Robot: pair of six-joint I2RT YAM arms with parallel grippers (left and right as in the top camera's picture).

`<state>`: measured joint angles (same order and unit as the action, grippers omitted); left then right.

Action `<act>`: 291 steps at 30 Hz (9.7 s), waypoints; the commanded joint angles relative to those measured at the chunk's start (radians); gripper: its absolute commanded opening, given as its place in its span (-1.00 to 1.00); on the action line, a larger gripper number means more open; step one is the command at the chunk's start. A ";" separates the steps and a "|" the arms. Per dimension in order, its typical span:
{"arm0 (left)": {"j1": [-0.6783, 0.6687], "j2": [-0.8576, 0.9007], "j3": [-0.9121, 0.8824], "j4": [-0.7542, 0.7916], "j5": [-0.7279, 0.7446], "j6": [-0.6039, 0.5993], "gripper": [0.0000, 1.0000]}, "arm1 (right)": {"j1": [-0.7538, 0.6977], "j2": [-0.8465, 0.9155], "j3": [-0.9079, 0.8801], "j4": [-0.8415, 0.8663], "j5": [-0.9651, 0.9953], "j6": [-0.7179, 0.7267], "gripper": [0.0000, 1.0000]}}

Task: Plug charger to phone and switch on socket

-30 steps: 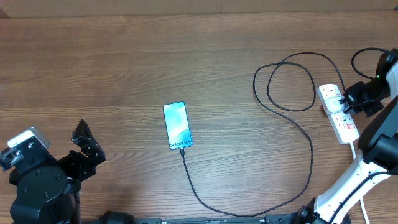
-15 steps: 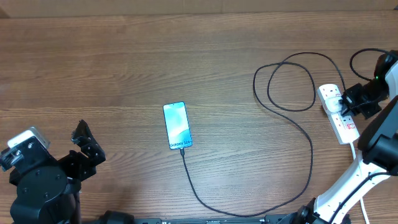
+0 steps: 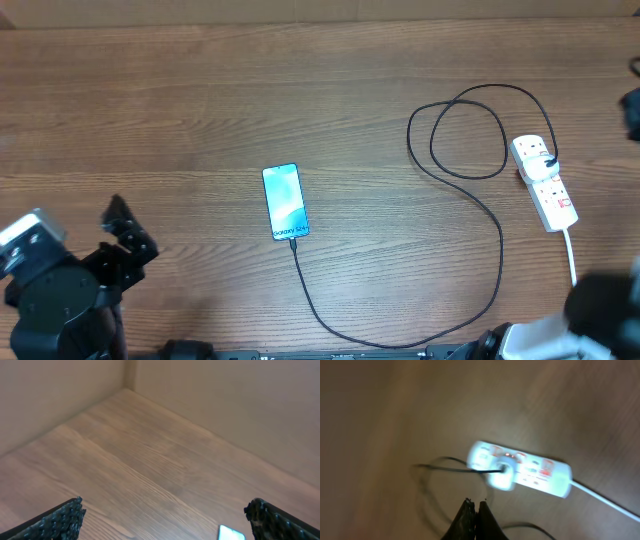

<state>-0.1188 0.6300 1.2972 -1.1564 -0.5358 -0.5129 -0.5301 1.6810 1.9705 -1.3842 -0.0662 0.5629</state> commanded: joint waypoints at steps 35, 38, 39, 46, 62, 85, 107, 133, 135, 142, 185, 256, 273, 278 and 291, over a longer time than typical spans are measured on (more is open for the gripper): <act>0.170 -0.609 -0.002 0.000 -0.015 0.019 1.00 | 0.607 -0.843 -0.107 0.682 0.163 -0.355 -0.92; 0.170 -0.609 -0.002 0.000 -0.015 0.019 0.99 | 0.607 -0.941 -0.224 0.726 0.162 -0.350 -0.92; 0.170 -0.609 -0.002 0.000 -0.015 0.019 0.99 | 0.607 -0.978 -0.270 0.745 0.162 -0.350 -0.92; 0.170 -0.609 -0.002 0.000 -0.015 0.019 0.99 | 0.565 -1.254 -0.554 0.887 0.163 -0.350 -0.81; 0.170 -0.609 -0.002 0.000 -0.015 0.019 0.99 | 0.373 -1.617 -0.643 0.869 0.138 -0.323 -0.88; 0.171 -0.609 -0.002 -0.338 -0.014 0.019 0.99 | 0.449 -1.676 -0.774 1.031 0.117 -0.197 1.00; 0.171 -0.608 -0.008 -0.533 -0.014 0.027 0.99 | 0.449 -1.672 -1.709 1.481 0.167 -0.057 1.00; 0.171 -0.608 -0.008 -0.533 -0.014 0.027 0.99 | 0.449 -1.669 -1.948 1.292 0.328 -0.066 1.00; 0.171 -0.608 -0.008 -0.533 -0.014 0.027 0.99 | 0.449 -1.666 -1.956 1.315 0.327 -0.065 1.00; 0.171 -0.608 -0.008 -0.533 -0.014 0.027 0.99 | 0.449 -1.665 -1.958 1.318 0.327 -0.065 1.00; 0.171 -0.608 -0.008 -0.533 -0.014 0.027 0.99 | 0.452 -1.678 -1.963 1.327 0.320 -0.065 1.00; 0.132 -0.626 -1.292 1.079 0.552 0.378 0.99 | 0.452 -1.678 -1.963 1.327 0.320 -0.065 1.00; 0.132 -0.626 -1.292 1.079 0.552 0.378 0.99 | 0.452 -1.678 -1.963 1.326 0.322 -0.070 1.00; 0.132 -0.626 -1.292 1.079 0.552 0.378 0.99 | 0.452 -1.678 -1.963 1.315 0.227 -0.216 1.00; 0.132 -0.626 -1.292 1.079 0.552 0.378 0.99 | 0.452 -1.678 -1.963 1.299 0.075 -0.532 1.00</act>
<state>0.0193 0.0151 0.0116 -0.0811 0.0051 -0.1532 -0.0834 0.0135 0.0185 -0.0898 0.0315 0.0772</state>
